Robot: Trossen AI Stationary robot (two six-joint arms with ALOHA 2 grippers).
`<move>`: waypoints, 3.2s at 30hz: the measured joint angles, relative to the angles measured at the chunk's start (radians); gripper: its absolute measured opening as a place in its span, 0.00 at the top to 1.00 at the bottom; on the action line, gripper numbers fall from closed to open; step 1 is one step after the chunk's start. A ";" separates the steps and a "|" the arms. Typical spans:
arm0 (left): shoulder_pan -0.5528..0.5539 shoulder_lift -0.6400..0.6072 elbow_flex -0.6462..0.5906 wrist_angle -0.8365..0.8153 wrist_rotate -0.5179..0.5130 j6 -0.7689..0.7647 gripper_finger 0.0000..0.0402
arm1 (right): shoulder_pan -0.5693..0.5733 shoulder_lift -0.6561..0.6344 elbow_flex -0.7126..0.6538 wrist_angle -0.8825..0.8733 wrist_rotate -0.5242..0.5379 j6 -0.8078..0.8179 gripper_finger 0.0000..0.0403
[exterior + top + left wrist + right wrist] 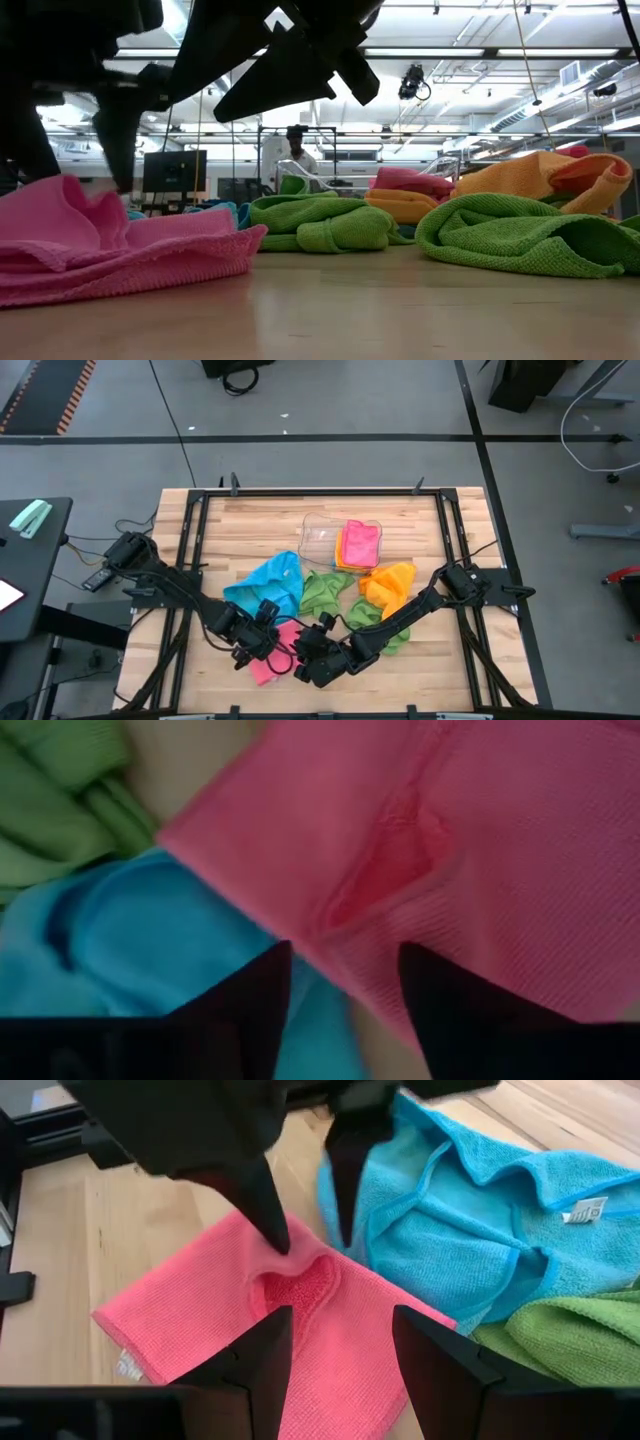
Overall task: Fold microfiber towels
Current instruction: Fold the pink microfiber cloth
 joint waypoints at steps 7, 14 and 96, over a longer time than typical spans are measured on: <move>-0.021 0.000 0.075 -0.088 0.003 -0.043 0.39 | 0.002 0.000 0.000 -0.008 0.000 -0.010 0.55; -0.066 0.008 0.053 0.022 0.165 -0.110 0.45 | 0.012 -0.022 0.000 -0.054 0.000 0.005 0.55; 0.178 0.193 0.071 0.131 0.393 0.270 0.70 | 0.129 -0.161 -0.001 -0.301 0.086 -0.011 0.66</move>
